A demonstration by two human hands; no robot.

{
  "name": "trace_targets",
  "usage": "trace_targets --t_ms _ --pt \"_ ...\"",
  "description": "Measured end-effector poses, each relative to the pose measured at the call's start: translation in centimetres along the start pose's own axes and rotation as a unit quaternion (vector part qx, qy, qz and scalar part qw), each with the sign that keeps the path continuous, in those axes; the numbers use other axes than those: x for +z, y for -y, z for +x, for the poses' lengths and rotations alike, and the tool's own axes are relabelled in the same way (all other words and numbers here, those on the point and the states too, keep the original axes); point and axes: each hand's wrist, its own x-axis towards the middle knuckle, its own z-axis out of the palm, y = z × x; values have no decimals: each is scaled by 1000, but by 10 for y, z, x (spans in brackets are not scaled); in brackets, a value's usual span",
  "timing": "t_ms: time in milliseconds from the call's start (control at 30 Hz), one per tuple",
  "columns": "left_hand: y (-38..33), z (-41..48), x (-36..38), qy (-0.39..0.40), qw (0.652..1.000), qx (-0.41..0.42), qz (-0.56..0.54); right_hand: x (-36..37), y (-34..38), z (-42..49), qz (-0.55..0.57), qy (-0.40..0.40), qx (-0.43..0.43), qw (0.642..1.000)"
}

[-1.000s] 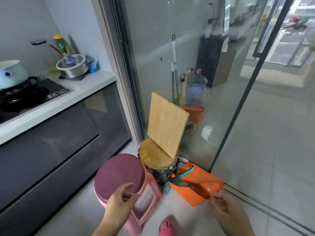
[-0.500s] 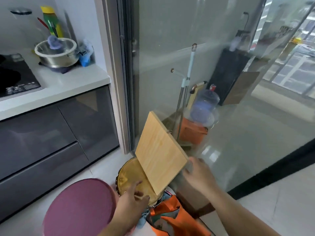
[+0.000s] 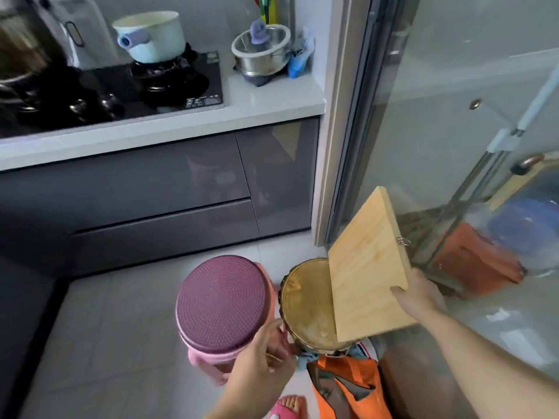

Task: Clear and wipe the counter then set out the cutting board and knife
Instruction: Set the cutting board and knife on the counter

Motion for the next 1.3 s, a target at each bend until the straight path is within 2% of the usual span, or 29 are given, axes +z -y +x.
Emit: trace_targets --t_ms 133,300,500,667,800,900,1067,1167,1300 --pt "3 -19 4 -34 999 -1 -11 -4 10 -35 10 -53 -67 996" --pt "8 -44 -3 -96 995 10 -21 -58 19 -98 56 -55 -201 976" --pt "6 -71 -30 -187 981 17 -44 -113 70 -176 129 -22 -378 916" --pt "23 -101 -91 -297 951 25 -87 -121 136 -235 241 49 -444 862" --pt "64 -130 -148 -380 915 0 -135 -97 202 -287 270 86 -476 832" --pt "113 -158 -195 -447 879 -29 -164 -58 255 -331 272 148 -497 811" --pt "213 -217 -273 -522 818 -126 -209 19 351 -402 259 251 -517 776" --pt "263 -260 -322 -561 768 -184 -247 56 407 -433 214 320 -528 757" --pt "310 -304 -389 -613 707 -171 -308 113 494 -431 194 338 -538 747"
